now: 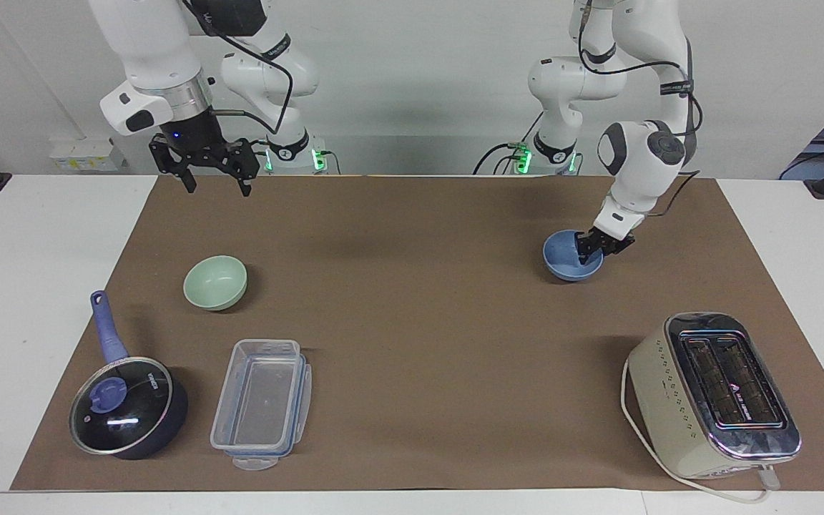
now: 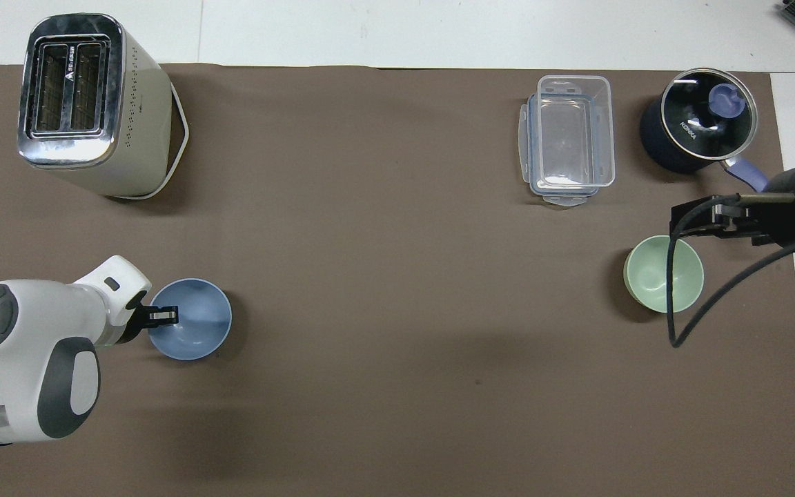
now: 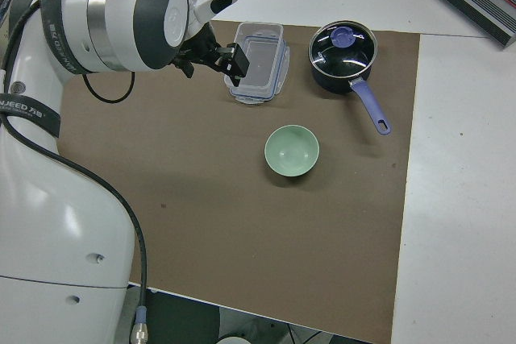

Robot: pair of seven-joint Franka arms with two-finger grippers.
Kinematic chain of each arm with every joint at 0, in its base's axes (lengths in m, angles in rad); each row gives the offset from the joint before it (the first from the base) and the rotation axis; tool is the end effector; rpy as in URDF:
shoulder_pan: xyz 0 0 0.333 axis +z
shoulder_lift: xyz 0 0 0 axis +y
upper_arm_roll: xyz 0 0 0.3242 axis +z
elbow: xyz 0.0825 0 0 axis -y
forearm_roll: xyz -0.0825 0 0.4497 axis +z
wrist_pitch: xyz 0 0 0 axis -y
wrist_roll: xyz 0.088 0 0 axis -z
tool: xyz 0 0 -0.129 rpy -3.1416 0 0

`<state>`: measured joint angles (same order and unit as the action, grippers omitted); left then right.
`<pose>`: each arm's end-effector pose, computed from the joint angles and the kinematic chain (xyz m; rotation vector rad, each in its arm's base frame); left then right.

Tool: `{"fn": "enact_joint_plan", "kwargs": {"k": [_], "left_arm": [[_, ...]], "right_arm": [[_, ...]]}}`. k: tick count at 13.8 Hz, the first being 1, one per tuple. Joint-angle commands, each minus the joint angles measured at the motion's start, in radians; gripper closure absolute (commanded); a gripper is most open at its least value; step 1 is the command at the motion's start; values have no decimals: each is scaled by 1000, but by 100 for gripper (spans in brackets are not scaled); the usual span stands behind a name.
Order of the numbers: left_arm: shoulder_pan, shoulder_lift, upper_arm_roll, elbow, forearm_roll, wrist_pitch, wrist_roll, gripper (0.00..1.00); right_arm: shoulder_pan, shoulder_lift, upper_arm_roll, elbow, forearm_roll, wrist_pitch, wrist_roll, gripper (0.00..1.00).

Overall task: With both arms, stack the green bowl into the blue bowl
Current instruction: 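Reach the left gripper to the rim of the blue bowl and grasp it, then slide the blue bowl with the left gripper toward the table center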

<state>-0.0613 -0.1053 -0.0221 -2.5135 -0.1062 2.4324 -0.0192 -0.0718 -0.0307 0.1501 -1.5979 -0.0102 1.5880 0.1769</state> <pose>0.4996 -0.0434 0.2584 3.0724 0.0241 0.0319 0.6108 0.0479 0.6164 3.1255 -0.1541 0.0347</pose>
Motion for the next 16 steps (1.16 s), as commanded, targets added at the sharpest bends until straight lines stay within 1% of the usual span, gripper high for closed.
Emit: {"fn": "enact_joint_plan", "kwargs": {"k": [1, 4, 6, 8, 11, 13, 14, 16], "left_arm": [[-6, -51, 1, 36, -15, -102, -11, 100], [-12, -70, -12, 140, -16, -246, -79, 100], [-81, -67, -9, 203, -16, -288, -151, 100], [-150, -67, -9, 206, -67, -274, -198, 100], [-248, -65, -10, 202, -140, -239, -202, 100], [-329, -53, -10, 188, -165, -172, -214, 100], [-374, -36, -10, 176, -196, -135, -235, 100], [-472, -1, -9, 164, -201, -54, -325, 100]], "right_arm": [[-16, -3, 6, -7, 24, 18, -25, 0], [-16, -3, 5, -7, 24, 18, -25, 0], [-16, -3, 6, -7, 24, 18, -27, 0], [-16, -3, 6, -7, 24, 18, -28, 0], [-16, -3, 6, -7, 24, 18, -30, 0], [-16, -3, 5, -7, 24, 18, -30, 0], [-16, -3, 5, -7, 24, 17, -28, 0], [-16, -5, 5, -7, 24, 12, -27, 0]]}}
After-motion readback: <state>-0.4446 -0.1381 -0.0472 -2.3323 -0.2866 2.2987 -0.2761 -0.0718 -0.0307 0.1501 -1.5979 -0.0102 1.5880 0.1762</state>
